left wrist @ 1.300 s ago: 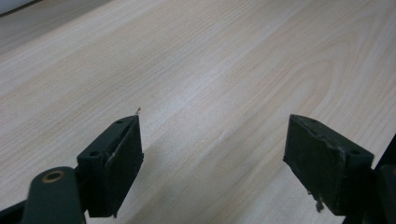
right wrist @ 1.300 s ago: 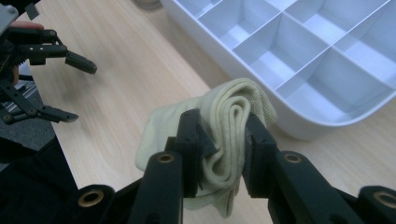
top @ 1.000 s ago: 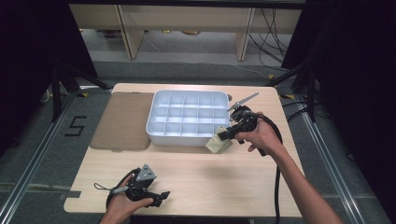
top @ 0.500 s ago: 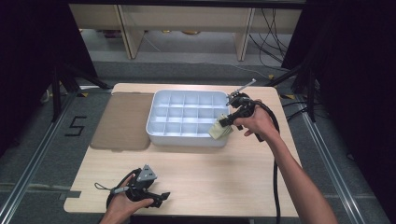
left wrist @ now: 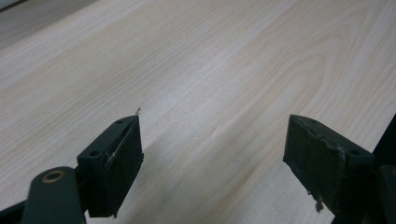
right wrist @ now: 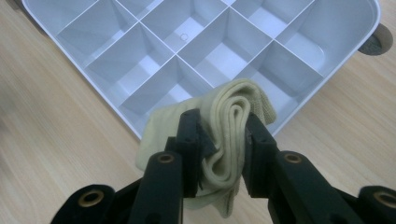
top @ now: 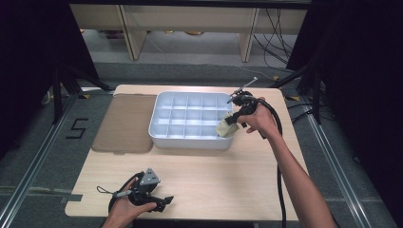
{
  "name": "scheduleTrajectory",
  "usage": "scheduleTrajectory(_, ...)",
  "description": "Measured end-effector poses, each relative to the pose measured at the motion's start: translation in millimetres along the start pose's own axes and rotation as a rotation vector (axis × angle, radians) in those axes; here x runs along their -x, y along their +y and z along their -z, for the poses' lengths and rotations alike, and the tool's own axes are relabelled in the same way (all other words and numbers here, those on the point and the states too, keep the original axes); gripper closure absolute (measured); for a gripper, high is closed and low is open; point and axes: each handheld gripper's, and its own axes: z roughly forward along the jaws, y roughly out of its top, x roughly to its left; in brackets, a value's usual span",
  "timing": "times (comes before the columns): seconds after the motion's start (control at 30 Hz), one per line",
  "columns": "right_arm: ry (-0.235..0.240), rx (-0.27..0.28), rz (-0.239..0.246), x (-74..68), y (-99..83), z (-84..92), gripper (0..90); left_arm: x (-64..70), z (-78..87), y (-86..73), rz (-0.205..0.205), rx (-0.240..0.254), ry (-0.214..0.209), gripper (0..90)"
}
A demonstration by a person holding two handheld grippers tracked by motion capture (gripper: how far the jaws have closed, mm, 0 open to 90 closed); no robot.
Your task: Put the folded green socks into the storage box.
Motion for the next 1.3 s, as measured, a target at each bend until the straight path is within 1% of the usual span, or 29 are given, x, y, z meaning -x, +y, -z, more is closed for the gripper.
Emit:
scheduleTrajectory(0.03, -0.004, -0.003, 0.010, 0.8, 0.6, -1.7, 72.6, -0.1, 0.1, 0.0, -0.001, 0.000, 0.001, 18.5)
scheduleTrajectory(0.07, -0.008, -0.011, 0.009, 0.9, 1.0, -3.5, 72.6, 0.4, 0.2, 0.0, 0.003, 0.004, -0.006, 18.5)
scheduleTrajectory(0.1, -0.013, -0.018, 0.012, 1.0, 1.4, -5.3, 72.6, 0.2, 0.7, 0.1, -0.001, -0.003, -0.001, 18.5)
scheduleTrajectory(0.13, -0.021, -0.023, 0.013, 1.4, 1.7, -7.3, 72.6, -0.1, 1.0, 0.3, 0.001, -0.010, -0.014, 18.5)
scheduleTrajectory(0.17, -0.028, -0.032, 0.021, 1.8, 1.9, -8.8, 72.6, 0.3, 0.2, -0.2, 0.003, -0.007, -0.016, 18.5)
scheduleTrajectory(0.2, -0.038, -0.034, 0.038, 3.8, 2.3, -11.1, 72.6, 1.3, -0.3, -0.6, 0.006, 0.003, -0.003, 18.6)
scheduleTrajectory(0.23, -0.044, -0.048, 0.015, 1.8, 2.2, -12.4, 72.6, 1.3, -0.2, -0.5, 0.006, 0.001, -0.005, 18.6)
scheduleTrajectory(0.27, -0.050, -0.049, 0.023, 3.3, 2.4, -14.7, 72.6, 1.3, -0.1, -0.4, 0.005, 0.001, -0.006, 18.6)
scheduleTrajectory(0.3, -0.052, -0.063, 0.010, 2.0, 2.7, -16.1, 72.6, 1.0, 0.3, -0.2, -0.003, 0.004, 0.000, 18.7)
scheduleTrajectory(0.33, -0.061, -0.061, 0.026, 3.3, 3.0, -18.4, 72.6, 0.7, 0.3, -0.3, 0.000, 0.004, 0.000, 18.8)
scheduleTrajectory(0.4, -0.078, -0.073, 0.039, 3.7, 3.7, -23.2, 72.6, 0.0, 0.1, -0.3, 0.004, 0.001, 0.007, 18.9)
scheduleTrajectory(0.43, -0.077, -0.080, 0.039, 3.0, 3.9, -25.0, 72.6, 0.1, 0.5, -0.1, -0.003, 0.003, 0.000, 18.9)
scheduleTrajectory(0.5, -0.093, -0.104, 0.045, 0.6, 4.9, -28.8, 72.6, 0.5, 0.6, -0.3, -0.003, 0.000, -0.011, 18.9)
scheduleTrajectory(0.57, -0.104, -0.109, 0.068, -0.8, 5.7, -33.2, 72.6, 0.6, 0.2, -0.5, -0.003, 0.002, -0.008, 18.9)
scheduleTrajectory(0.6, -0.104, -0.105, 0.090, -0.7, 6.1, -35.9, 72.6, 1.1, 0.0, -0.6, 0.003, 0.003, -0.009, 18.9)
scheduleTrajectory(0.67, -0.123, -0.129, 0.082, -3.1, 6.7, -38.5, 72.6, 1.9, -0.6, -1.1, 0.025, 0.004, -0.014, 19.1)
scheduleTrajectory(0.7, -0.127, -0.121, 0.115, -1.7, 6.9, -40.7, 72.6, 1.4, -0.2, -0.9, 0.019, 0.003, -0.011, 19.2)
scheduleTrajectory(0.73, -0.130, -0.124, 0.117, -2.2, 6.7, -42.6, 72.6, 0.7, 0.4, -0.5, 0.003, 0.002, -0.009, 19.2)
scheduleTrajectory(0.8, -0.141, -0.138, 0.126, -3.5, 6.1, -45.9, 72.6, 0.8, 0.5, -0.5, -0.001, 0.002, -0.010, 19.2)
scheduleTrajectory(0.93, -0.146, -0.156, 0.161, -4.1, 3.1, -52.6, 72.7, 1.0, 0.4, -0.6, -0.001, 0.002, -0.007, 19.3)
scheduleTrajectory(1.0, -0.145, -0.167, 0.164, -4.4, 0.7, -55.4, 72.7, 1.0, 0.4, -0.6, -0.002, 0.000, -0.007, 19.3)
scheduleTrajectory(1.03, -0.148, -0.169, 0.178, -4.1, -0.1, -56.6, 72.7, 1.4, 0.3, -0.8, 0.004, -0.001, -0.005, 19.3)
scheduleTrajectory(1.1, -0.150, -0.172, 0.173, -5.2, -1.1, -57.9, 72.8, 1.4, 0.0, -0.7, 0.002, -0.003, -0.005, 19.3)
scheduleTrajectory(1.13, -0.149, -0.174, 0.185, -5.3, -1.7, -59.5, 72.8, 1.4, 0.0, -0.7, 0.002, -0.003, -0.005, 19.4)
scheduleTrajectory(1.3, -0.146, -0.202, 0.202, -8.0, -4.9, -69.1, 72.8, 0.7, 0.0, -0.9, -0.001, -0.003, -0.006, 19.4)
